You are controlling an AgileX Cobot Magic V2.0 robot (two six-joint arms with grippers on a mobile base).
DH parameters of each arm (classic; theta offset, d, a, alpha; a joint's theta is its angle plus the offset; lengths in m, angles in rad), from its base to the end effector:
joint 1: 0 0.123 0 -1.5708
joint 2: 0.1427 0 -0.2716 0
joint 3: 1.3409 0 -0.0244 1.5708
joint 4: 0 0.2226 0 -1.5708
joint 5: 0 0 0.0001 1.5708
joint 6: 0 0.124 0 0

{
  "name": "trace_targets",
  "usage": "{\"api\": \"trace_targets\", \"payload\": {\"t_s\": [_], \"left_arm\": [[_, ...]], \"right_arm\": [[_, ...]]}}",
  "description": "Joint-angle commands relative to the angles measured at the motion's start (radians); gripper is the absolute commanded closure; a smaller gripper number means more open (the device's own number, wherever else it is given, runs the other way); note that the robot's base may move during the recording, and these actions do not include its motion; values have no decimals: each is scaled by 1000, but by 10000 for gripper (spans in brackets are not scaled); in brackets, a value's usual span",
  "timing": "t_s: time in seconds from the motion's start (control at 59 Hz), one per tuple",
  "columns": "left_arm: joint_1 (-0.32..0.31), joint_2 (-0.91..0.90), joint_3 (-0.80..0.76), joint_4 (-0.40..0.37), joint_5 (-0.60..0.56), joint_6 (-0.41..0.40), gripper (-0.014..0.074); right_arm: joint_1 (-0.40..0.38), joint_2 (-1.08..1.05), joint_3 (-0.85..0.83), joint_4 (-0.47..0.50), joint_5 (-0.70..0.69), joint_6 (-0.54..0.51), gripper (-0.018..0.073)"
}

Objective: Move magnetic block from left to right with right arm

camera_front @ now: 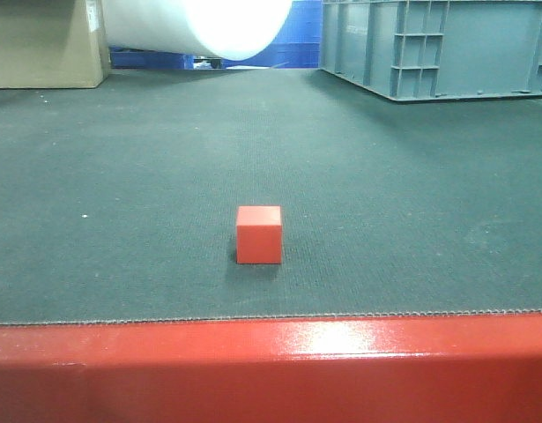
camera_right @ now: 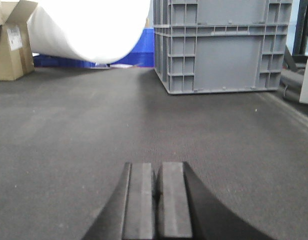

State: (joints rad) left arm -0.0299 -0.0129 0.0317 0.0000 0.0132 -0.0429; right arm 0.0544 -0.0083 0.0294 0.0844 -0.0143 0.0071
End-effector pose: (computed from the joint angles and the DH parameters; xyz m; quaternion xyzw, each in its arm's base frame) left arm 0.0749 -0.0022 0.2045 -0.0045 0.6873 -0.0264 0.7259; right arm 0.0749 0.0039 0.2083 0.0130 0.6780 0.0532 0.7330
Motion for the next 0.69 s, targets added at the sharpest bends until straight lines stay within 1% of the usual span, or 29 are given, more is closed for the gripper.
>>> {"api": "trace_targets", "payload": {"t_s": [0.0, 0.678], "left_arm": [[-3, -6, 9, 0, -88, -4, 713], [-3, -6, 9, 0, -88, -4, 712]], "right_arm": [[-8, -20, -4, -9, -67, -7, 503], [-8, -20, -4, -8, -54, -7, 503]]}}
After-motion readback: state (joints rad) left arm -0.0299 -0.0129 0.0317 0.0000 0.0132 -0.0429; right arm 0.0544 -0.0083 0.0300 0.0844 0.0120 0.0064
